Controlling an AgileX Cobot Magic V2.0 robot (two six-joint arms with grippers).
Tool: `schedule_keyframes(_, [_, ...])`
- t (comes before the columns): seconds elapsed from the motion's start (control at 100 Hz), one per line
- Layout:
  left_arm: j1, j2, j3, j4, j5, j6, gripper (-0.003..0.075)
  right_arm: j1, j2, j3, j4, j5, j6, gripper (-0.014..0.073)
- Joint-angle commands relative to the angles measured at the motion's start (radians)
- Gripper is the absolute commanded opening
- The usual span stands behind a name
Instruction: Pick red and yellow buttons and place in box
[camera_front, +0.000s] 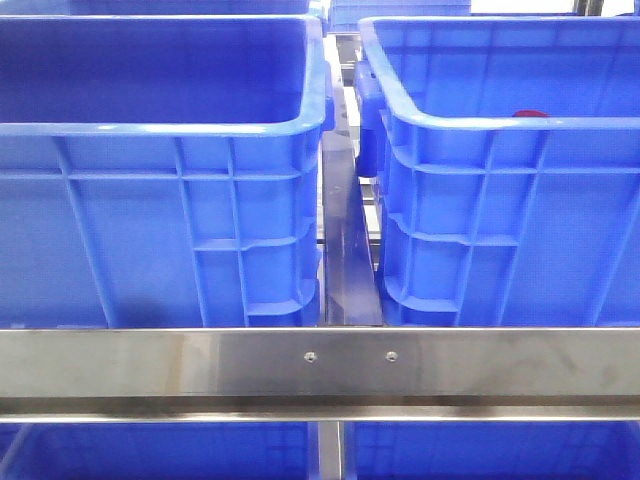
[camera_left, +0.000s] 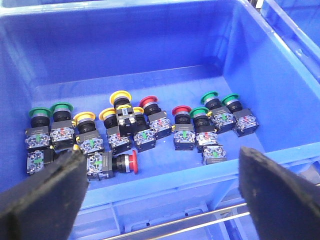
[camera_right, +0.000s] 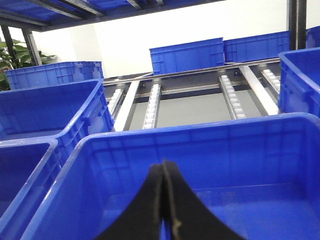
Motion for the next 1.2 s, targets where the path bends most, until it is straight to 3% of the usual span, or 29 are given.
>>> schedule_keyframes(0.0, [0.003, 0.014, -0.027, -0.014, -0.086, -0.009, 0.0597, -0.005, -0.003, -0.026, -0.010, 0.015, -0.014, -0.0067])
schedule_keyframes(0.26, [0.003, 0.215, -0.113, -0.014, -0.109, -0.009, 0.0578, -0.005, -0.003, -0.026, -0.010, 0.015, -0.014, -0.0067])
schedule_keyframes(0.84, [0.003, 0.898, -0.483, 0.049, -0.122, -0.009, 0.0578, -0.005, -0.003, -0.026, -0.010, 0.015, -0.014, -0.0067])
schedule_keyframes(1.19, [0.005, 1.085, -0.589, 0.055, -0.181, -0.011, 0.0578, -0.005, -0.003, -0.026, -0.010, 0.040, -0.014, -0.0067])
